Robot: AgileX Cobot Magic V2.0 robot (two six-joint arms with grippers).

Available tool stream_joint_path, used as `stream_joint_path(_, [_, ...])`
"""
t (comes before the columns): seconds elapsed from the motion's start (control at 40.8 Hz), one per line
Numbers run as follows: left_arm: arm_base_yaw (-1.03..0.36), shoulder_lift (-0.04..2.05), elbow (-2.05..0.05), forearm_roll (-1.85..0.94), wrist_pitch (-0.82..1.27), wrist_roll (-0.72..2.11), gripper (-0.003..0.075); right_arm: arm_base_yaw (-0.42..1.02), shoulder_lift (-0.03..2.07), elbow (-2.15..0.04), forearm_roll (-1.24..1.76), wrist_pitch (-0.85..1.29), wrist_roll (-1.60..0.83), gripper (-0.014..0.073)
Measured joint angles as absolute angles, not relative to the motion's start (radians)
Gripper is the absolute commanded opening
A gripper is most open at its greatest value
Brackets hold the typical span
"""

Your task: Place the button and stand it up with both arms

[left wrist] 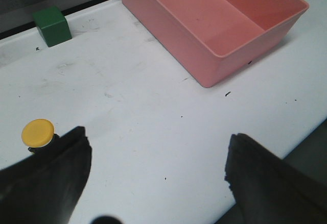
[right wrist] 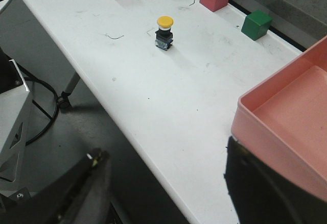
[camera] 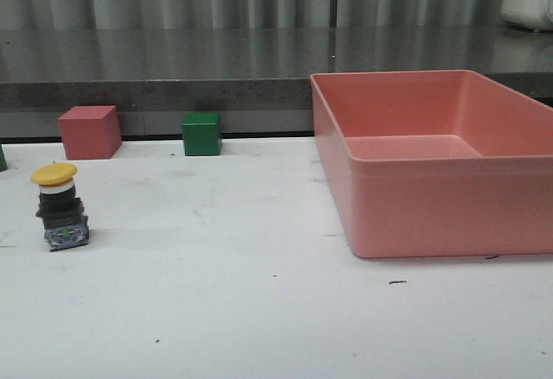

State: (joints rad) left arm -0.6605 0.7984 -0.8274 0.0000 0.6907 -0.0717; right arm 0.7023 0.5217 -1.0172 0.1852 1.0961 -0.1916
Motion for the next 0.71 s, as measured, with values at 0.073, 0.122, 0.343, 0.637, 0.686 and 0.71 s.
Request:
stream_joint_path(0.073, [-0.66, 0.798, -0.827, 0.0, 0.691, -0.07, 0.0529, 0.702, 0.522, -1.017, 0.185, 1.096, -0.192, 0.0498])
stream_joint_path(0.122, [-0.66, 0.798, -0.827, 0.0, 0.691, -0.07, 0.0512, 0.702, 0.522, -1.017, 0.185, 1.096, -0.192, 0.0498])
stream_joint_path(0.343, [-0.66, 0.798, -0.827, 0.0, 0.691, -0.069, 0.0262, 0.702, 0.522, -1.017, 0.185, 1.096, -0.192, 0.0498])
stream_joint_path(0.637, [-0.66, 0.798, -0.827, 0.0, 0.691, -0.069, -0.0009, 0.702, 0.522, -1.017, 0.185, 1.096, -0.192, 0.0498])
stream_joint_path(0.686, [-0.66, 0.798, -0.827, 0.0, 0.691, -0.069, -0.002, 0.702, 0.522, -1.017, 0.185, 1.096, -0.192, 0.0498])
stream_joint_path(0.71, [-0.66, 0.798, -0.827, 0.0, 0.691, -0.069, -0.002, 0.702, 0.522, -1.017, 0.185, 1.096, -0.192, 0.0498])
